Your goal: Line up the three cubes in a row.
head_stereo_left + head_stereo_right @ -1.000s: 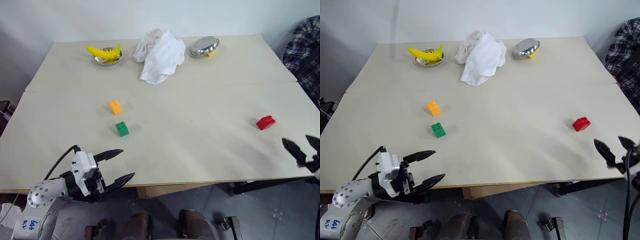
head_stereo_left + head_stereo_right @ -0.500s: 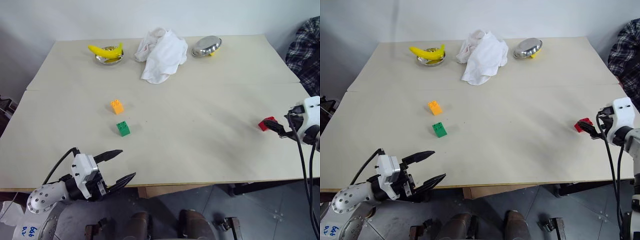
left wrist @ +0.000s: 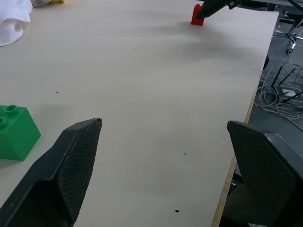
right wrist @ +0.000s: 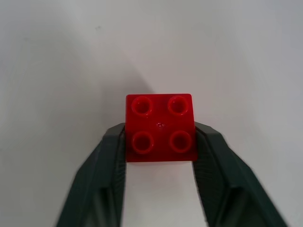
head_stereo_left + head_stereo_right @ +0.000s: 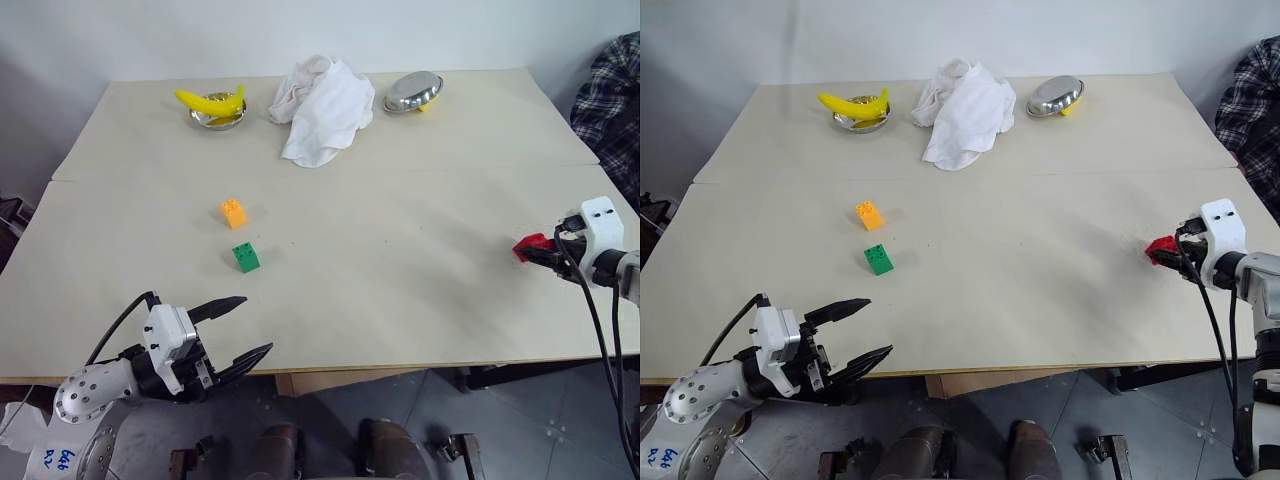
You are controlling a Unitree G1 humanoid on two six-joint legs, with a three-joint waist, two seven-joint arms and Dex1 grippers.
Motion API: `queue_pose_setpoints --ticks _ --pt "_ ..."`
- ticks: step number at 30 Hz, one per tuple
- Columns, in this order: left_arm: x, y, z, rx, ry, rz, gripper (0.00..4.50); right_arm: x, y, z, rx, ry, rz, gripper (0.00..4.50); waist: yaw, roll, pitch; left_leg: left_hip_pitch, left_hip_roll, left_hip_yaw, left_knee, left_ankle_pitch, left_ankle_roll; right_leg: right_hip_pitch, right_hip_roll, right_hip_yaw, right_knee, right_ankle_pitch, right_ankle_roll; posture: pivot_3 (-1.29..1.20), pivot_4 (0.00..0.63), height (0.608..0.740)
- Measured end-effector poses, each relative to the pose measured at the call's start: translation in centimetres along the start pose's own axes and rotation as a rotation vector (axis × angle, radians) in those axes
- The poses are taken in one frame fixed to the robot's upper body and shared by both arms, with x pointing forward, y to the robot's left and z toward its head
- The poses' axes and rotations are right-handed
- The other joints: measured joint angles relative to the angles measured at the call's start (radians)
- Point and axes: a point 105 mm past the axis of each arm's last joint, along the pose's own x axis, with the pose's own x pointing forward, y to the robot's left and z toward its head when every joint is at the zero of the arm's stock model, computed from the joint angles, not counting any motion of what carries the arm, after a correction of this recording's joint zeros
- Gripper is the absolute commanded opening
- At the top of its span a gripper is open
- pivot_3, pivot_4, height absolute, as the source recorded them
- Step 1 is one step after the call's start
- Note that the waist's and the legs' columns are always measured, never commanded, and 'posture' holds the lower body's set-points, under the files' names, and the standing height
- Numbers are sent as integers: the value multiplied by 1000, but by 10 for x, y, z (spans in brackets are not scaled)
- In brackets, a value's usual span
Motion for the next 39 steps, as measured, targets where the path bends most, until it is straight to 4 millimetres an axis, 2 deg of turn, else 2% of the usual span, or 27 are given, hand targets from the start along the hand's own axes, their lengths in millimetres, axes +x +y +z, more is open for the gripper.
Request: queue_pose_setpoints --ticks 2,4,9,12,15,18,20,25,30,36,39 --pt "-1 -1 -1 -3 -2 2 4500 1 9 10 -22 -31 82 1471 -1 0 0 0 0 0 0 0 0 0 0 0 0 0 0 0 150 740" --pt "-2 -2 -1 -5 -5 2 4500 1 26 20 -79 -66 217 1471 -1 0 0 0 0 0 0 0 0 0 0 0 0 0 0 0 150 740" --pt "-10 2 -6 -1 -3 9 4500 -4 95 38 -414 -130 695 1471 -3 0 0 0 0 0 0 0 0 0 0 -1 0 0 0 0 150 740" --pt "-11 7 -5 18 -10 5 4500 4 128 45 -579 -141 874 1471 -4 -1 1 1 1 0 1 0 -1 0 0 -1 0 0 0 0 150 740" --pt "-7 13 5 66 -60 13 4500 18 146 40 -662 -118 945 1471 2 -1 1 0 0 -3 1 0 -1 0 0 -3 0 0 0 0 150 740" --pt "-4 15 12 88 -95 15 4500 27 156 32 -699 -90 991 1471 2 -2 1 -1 -1 -4 1 -1 -1 0 -1 -5 1 0 0 0 150 740" --pt "-4 15 11 86 -95 11 4500 31 154 27 -701 -59 998 1471 -2 -2 1 -1 -1 -4 0 -1 -1 0 -1 -6 1 0 0 0 150 740" --pt "-4 15 5 62 -85 7 4500 37 152 27 -717 -49 1002 1471 -5 -2 1 0 0 -3 1 -1 -1 0 -1 -7 1 0 0 0 150 740" --pt "-1 17 8 69 -99 2 4500 39 148 27 -753 -42 998 1471 -2 -2 1 0 0 -3 3 -1 -1 1 -1 -7 1 0 0 0 150 740" --pt "1 17 8 69 -108 9 4500 41 145 20 -731 -21 992 3425 -4 -2 1 0 0 -3 2 -1 -1 0 -1 -7 1 0 0 0 150 740" --pt "2 19 9 67 -120 26 4500 40 145 25 -730 -57 989 4377 -5 -2 1 0 0 -3 2 -1 -2 0 -1 -8 1 0 0 0 150 740"
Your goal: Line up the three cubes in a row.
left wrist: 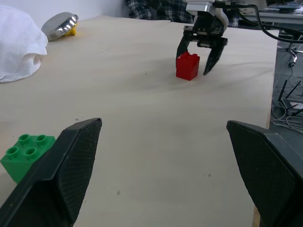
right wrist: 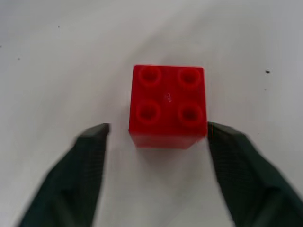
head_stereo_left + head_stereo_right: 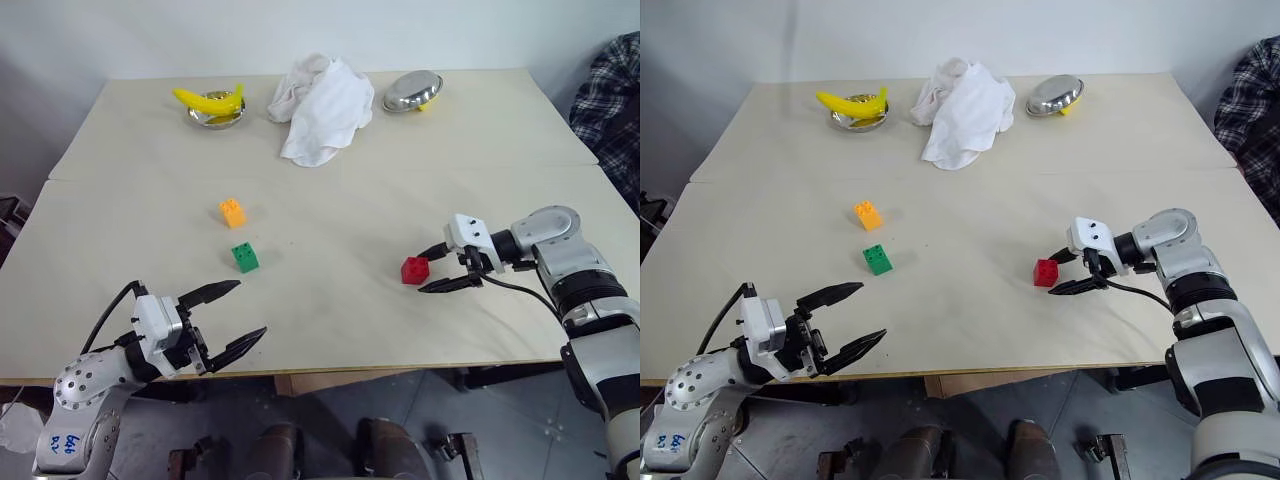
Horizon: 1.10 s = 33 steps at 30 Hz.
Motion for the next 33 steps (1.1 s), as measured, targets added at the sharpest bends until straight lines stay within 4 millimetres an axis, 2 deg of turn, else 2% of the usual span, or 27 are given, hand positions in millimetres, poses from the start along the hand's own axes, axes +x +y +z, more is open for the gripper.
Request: queue_pose_setpoints --ticks 3,6,8,11,14,17,21,24,27,30,33 --pt "-2 4 -5 -23 0 39 4500 -9 -6 9 -15 -65 -54 4446 0 0 0 0 0 0 0 0 0 0 0 0 0 0 0 0 150 740" --pt "-18 17 -15 -51 20 150 4500 -35 -9 24 -64 -151 -139 4446 4 0 0 0 0 -1 0 0 0 0 0 -1 0 0 0 0 150 740" --pt "-32 24 -22 -64 29 236 4500 -47 -3 30 -78 -222 -175 4446 7 0 0 0 0 -1 0 -1 0 1 0 -1 -1 0 0 0 150 740" --pt "-53 31 -32 -79 61 346 4500 -52 13 29 -7 -371 -197 4446 6 -1 0 -1 0 -1 0 -1 0 1 0 -2 -1 0 0 0 150 740" --pt "-77 36 -41 -93 83 470 4500 -51 40 26 77 -475 -181 4446 10 -2 1 -1 1 -1 -1 -1 0 1 0 -2 -2 0 0 0 150 740" --pt "-104 40 -46 -95 106 611 4500 -44 69 25 104 -544 -200 4446 19 -2 0 0 1 -1 -1 -1 -1 1 0 -2 -2 0 0 0 150 740" --pt "-126 47 -49 -94 109 741 4500 -37 90 19 135 -584 -277 4446 28 -4 0 1 1 1 0 -1 -1 2 0 -1 -2 0 0 0 150 740" --pt "-128 49 -46 -93 95 765 4500 -38 94 15 132 -575 -327 4446 30 -4 0 1 1 2 0 -1 0 2 -1 1 -2 0 0 0 150 740" --pt "-120 51 -43 -92 75 742 4500 -42 91 18 117 -574 -358 4446 29 -4 0 1 1 1 0 -1 0 2 -1 1 -1 0 0 0 150 740" --pt "-98 58 -32 -82 39 682 4500 -44 90 19 109 -577 -375 4446 32 -4 0 1 1 1 0 -1 0 2 -1 0 -1 0 0 0 150 740" --pt "-68 72 -12 -73 -3 621 4500 -46 87 22 94 -579 -378 4446 30 -4 0 1 1 1 0 -1 0 2 -1 0 0 0 0 0 150 740"
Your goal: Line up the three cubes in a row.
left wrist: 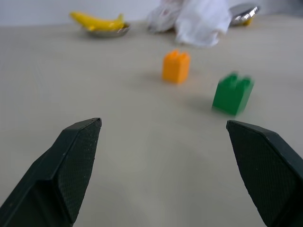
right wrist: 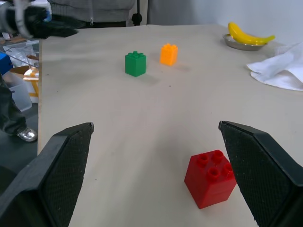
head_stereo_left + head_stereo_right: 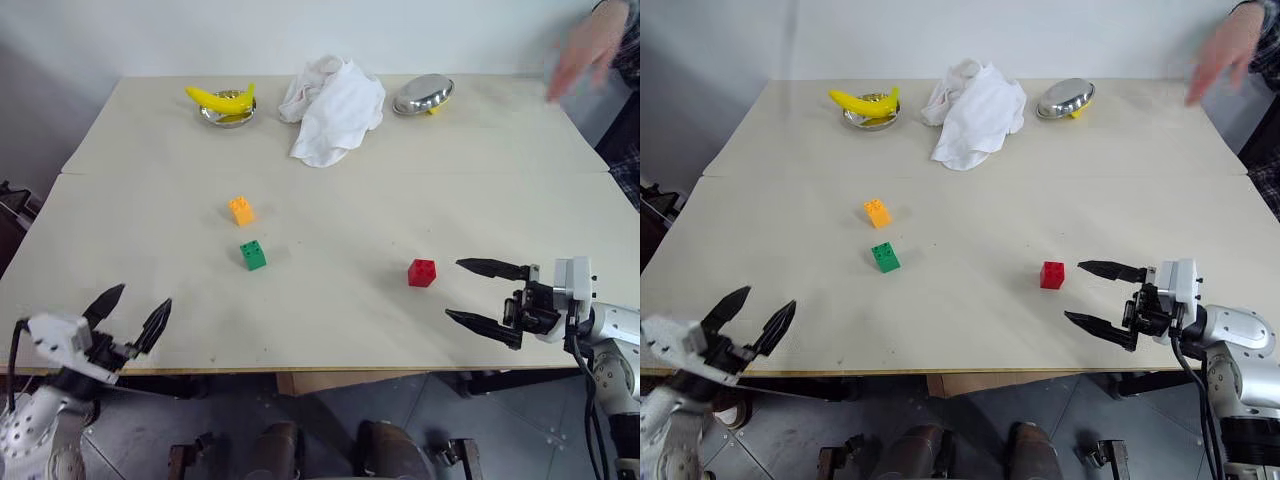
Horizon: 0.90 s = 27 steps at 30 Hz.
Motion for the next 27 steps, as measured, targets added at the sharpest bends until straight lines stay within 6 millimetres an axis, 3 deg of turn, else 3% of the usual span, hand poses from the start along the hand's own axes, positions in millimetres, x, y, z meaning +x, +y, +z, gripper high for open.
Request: queue_pose_setpoints --ticks 3,7,14,19,25,27 --pt "28 -21 19 17 -2 -130 4500 1 -3 3 -11 -4 2 4446 -2 0 0 0 0 0 0 0 0 -1 0 0 2 0 0 0 150 740" --pt "55 -45 24 76 79 -352 4500 3 -2 3 4 1 31 4446 -3 0 0 0 0 0 0 0 0 -1 1 -1 6 0 0 0 150 740" --pt "92 -30 8 91 214 -517 4500 12 6 8 49 33 126 4446 -2 0 0 0 0 0 0 0 -1 -2 2 -2 7 0 0 0 150 740" --pt "111 -41 -7 104 286 -667 4500 16 16 12 74 44 164 4446 2 0 0 -1 -2 -1 0 0 0 -2 1 -3 7 0 0 0 150 740" --pt "129 -40 -16 125 313 -688 4500 15 22 12 90 60 177 4446 0 -1 1 -1 -2 0 0 0 0 -2 2 -6 8 0 0 0 150 740" --pt "135 -41 -21 120 316 -686 4114 13 23 11 92 67 174 4500 0 -1 1 -1 -2 0 1 0 0 -2 2 -9 9 0 1 0 150 740"
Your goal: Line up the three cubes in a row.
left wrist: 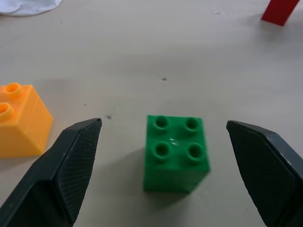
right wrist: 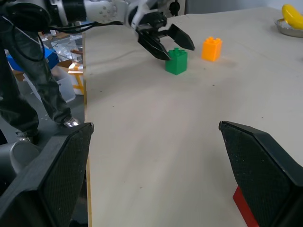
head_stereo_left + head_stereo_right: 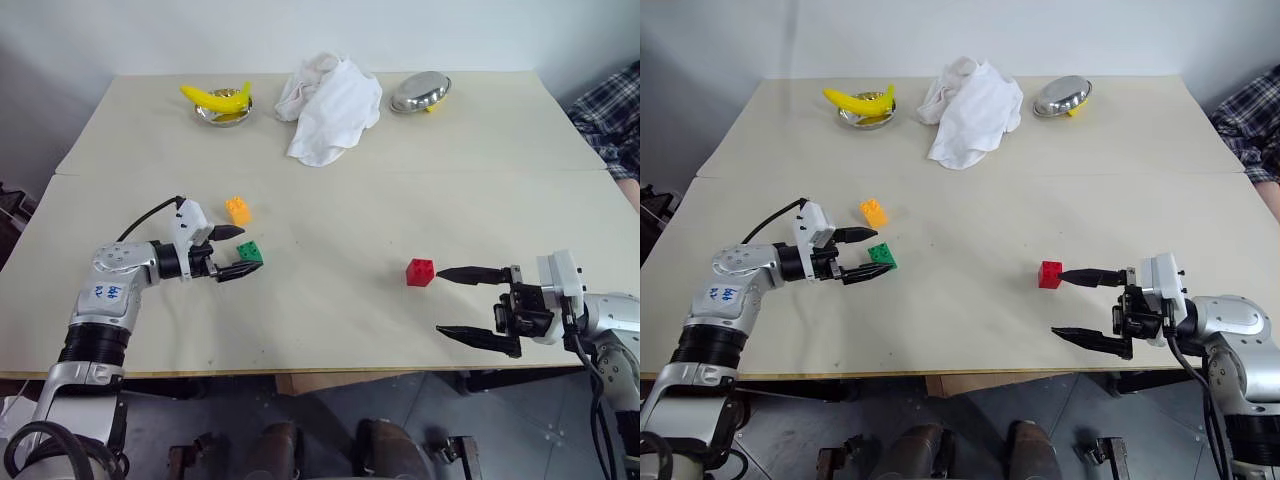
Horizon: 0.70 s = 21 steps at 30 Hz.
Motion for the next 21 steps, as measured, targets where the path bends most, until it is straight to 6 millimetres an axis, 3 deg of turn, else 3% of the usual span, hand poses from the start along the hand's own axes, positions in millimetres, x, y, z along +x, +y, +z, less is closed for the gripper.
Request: queue_pose_setpoints --ticks 5,9,13,18,21 --pt "4 -2 -9 -12 22 -29 2696 -7 1 -1 3 21 -13 4500 0 -1 1 0 0 0 0 0 0 0 0 -4 0 0 0 0 150 740" --pt "8 -4 -4 1 11 -57 1575 -9 1 0 -3 31 -12 4500 2 -1 1 0 0 0 1 0 0 0 -1 -4 1 0 0 0 150 740" --pt "20 -12 10 25 -28 -148 1511 -18 1 1 -10 53 -36 4500 7 -2 1 -1 -1 -1 2 1 1 0 -1 -5 1 0 1 0 150 740" --pt "68 -51 53 207 -68 -438 1511 -40 3 0 -5 138 -70 4500 30 -4 2 -2 -5 0 3 2 4 1 0 -6 0 2 3 0 150 740" --pt "94 -70 62 288 -49 -542 1511 -53 4 -6 25 179 -100 4500 28 -4 2 -2 -5 1 3 2 4 1 0 -6 0 2 4 0 150 740"
